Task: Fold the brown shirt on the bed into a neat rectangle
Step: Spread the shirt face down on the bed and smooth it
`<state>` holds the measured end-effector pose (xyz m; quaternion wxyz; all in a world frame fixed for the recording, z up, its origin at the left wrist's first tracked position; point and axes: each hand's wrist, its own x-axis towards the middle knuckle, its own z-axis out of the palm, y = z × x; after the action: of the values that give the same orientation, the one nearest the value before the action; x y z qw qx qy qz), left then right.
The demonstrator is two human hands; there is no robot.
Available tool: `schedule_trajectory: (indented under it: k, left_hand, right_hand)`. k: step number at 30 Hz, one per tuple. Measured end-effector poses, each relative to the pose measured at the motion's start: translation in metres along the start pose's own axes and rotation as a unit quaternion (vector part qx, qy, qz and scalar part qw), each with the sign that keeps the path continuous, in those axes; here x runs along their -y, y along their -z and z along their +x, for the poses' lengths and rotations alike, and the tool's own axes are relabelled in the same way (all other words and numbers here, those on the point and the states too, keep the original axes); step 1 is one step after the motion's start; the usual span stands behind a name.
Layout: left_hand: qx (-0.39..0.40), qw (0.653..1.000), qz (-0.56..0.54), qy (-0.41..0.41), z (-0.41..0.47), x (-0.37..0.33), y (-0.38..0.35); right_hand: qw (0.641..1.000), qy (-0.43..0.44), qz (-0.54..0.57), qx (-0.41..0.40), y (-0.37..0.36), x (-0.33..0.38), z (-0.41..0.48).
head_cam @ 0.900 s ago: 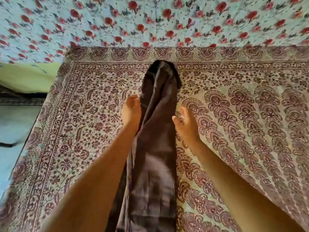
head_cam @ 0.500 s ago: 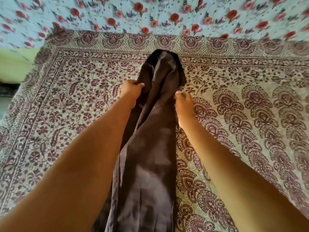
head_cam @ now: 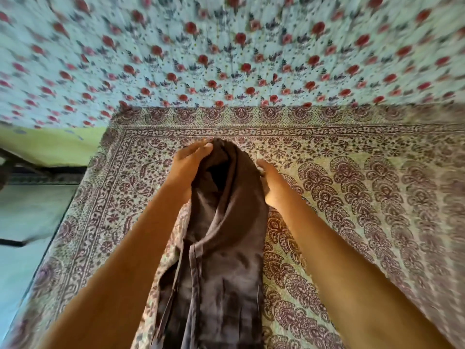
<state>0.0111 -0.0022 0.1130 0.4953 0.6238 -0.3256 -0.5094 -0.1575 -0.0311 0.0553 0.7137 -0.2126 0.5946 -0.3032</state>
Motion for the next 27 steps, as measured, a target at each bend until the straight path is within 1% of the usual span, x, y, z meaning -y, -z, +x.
schedule_trajectory:
  k: [2,3,5,7,9,10,12,14,16,18,19,20,21,22,23,25,26,27]
  left_hand:
    - [0.006,0.999,0.041,0.031,-0.022,-0.015,0.014]
    - [0.006,0.996,0.067,0.053,-0.033,-0.024,0.024]
    - [0.003,0.986,0.133,0.099,-0.054,-0.04,0.043]
    - [0.0,0.971,0.21,0.115,-0.077,-0.057,0.056]
    - [-0.004,0.969,0.232,0.087,-0.103,-0.072,0.062]
    - [-0.002,0.97,0.235,0.063,-0.115,-0.078,0.063]
    - [-0.012,0.965,0.262,0.0,-0.136,-0.086,0.061]
    - [-0.038,0.963,0.262,-0.047,-0.162,-0.097,0.059]
    - [-0.028,0.974,0.224,-0.031,-0.189,-0.114,0.058]
    - [0.018,0.988,0.148,0.046,-0.214,-0.13,0.057]
    - [0.037,0.987,0.125,0.091,-0.232,-0.138,0.057]
    - [0.041,0.987,0.104,0.111,-0.252,-0.144,0.056]
    - [0.029,0.987,0.108,0.119,-0.274,-0.15,0.053]
    - [0.028,0.986,0.125,0.109,-0.291,-0.152,0.053]
    - [0.05,0.977,0.178,0.106,-0.313,-0.154,0.048]
    - [0.066,0.958,0.267,0.08,-0.359,-0.156,0.038]
    - [0.065,0.963,0.254,0.066,-0.376,-0.158,0.036]
    - [0.046,0.972,0.229,0.033,-0.392,-0.161,0.035]
  right_hand:
    - [0.999,0.009,-0.043,0.009,0.005,0.011,-0.033]
    - [0.997,0.026,-0.07,-0.003,0.01,0.015,-0.05]
    - [0.988,0.092,-0.116,-0.047,0.022,0.021,-0.087]
    - [0.966,0.175,-0.166,-0.088,0.037,0.025,-0.12]
    - [0.943,0.227,-0.204,-0.129,0.051,0.028,-0.156]
    - [0.939,0.237,-0.201,-0.147,0.058,0.031,-0.176]
    - [0.939,0.24,-0.159,-0.185,0.073,0.038,-0.207]
    - [0.945,0.234,-0.106,-0.202,0.087,0.049,-0.237]
    - [0.946,0.247,-0.096,-0.186,0.096,0.06,-0.275]
    - [0.944,0.243,-0.176,-0.139,0.106,0.067,-0.315]
    - [0.935,0.235,-0.233,-0.127,0.111,0.067,-0.338]
    - [0.926,0.228,-0.273,-0.125,0.117,0.066,-0.359]
    - [0.917,0.234,-0.299,-0.125,0.124,0.063,-0.376]
    - [0.907,0.247,-0.31,-0.141,0.131,0.061,-0.385]
    - [0.896,0.261,-0.32,-0.165,0.139,0.058,-0.396]
    - [0.878,0.29,-0.321,-0.206,0.156,0.049,-0.42]
    - [0.875,0.302,-0.308,-0.222,0.164,0.043,-0.433]
    - [0.882,0.313,-0.273,-0.222,0.172,0.039,-0.442]
